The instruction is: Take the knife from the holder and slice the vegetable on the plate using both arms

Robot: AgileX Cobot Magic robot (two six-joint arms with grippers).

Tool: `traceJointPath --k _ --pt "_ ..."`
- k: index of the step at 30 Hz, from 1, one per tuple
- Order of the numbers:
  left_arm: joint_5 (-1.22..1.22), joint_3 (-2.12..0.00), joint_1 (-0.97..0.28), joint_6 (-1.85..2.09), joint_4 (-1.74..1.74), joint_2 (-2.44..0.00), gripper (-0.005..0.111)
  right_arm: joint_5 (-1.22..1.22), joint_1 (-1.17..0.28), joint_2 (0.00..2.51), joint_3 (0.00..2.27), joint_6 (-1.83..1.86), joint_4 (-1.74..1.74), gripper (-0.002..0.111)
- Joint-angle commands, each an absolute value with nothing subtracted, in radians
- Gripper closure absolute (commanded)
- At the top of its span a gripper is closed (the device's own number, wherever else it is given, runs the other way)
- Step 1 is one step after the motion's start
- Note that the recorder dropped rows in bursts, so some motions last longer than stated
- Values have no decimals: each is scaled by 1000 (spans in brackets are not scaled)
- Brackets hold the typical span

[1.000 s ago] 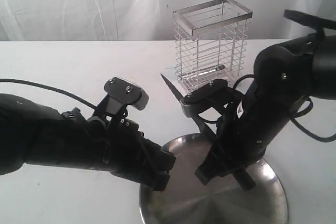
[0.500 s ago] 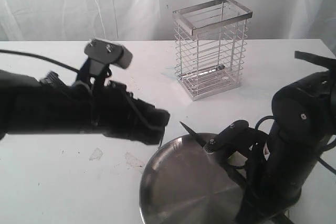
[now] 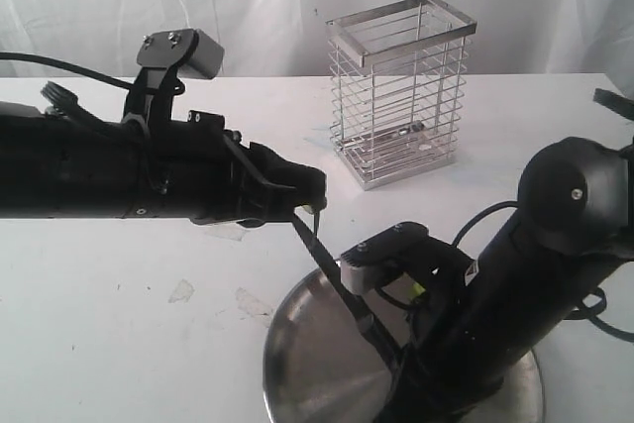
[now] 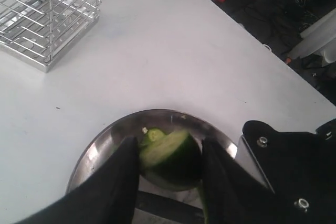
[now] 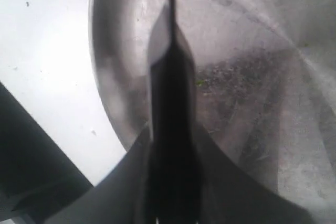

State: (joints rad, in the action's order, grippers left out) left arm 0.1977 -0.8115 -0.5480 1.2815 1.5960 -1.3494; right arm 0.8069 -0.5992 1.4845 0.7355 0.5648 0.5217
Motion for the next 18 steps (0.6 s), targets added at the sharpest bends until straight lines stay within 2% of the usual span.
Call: traceJointPath --k 1,12,18 --pt "240 -816 -546 1283 1615 -1338 107 763 -595 1474 732 604 595 108" --pt "265 -765 -546 1311 1607 -1338 107 611 -586 1466 729 653 733 108" --pt "250 -702 -546 1336 1607 -1338 107 615 -536 1401 717 655 732 108"
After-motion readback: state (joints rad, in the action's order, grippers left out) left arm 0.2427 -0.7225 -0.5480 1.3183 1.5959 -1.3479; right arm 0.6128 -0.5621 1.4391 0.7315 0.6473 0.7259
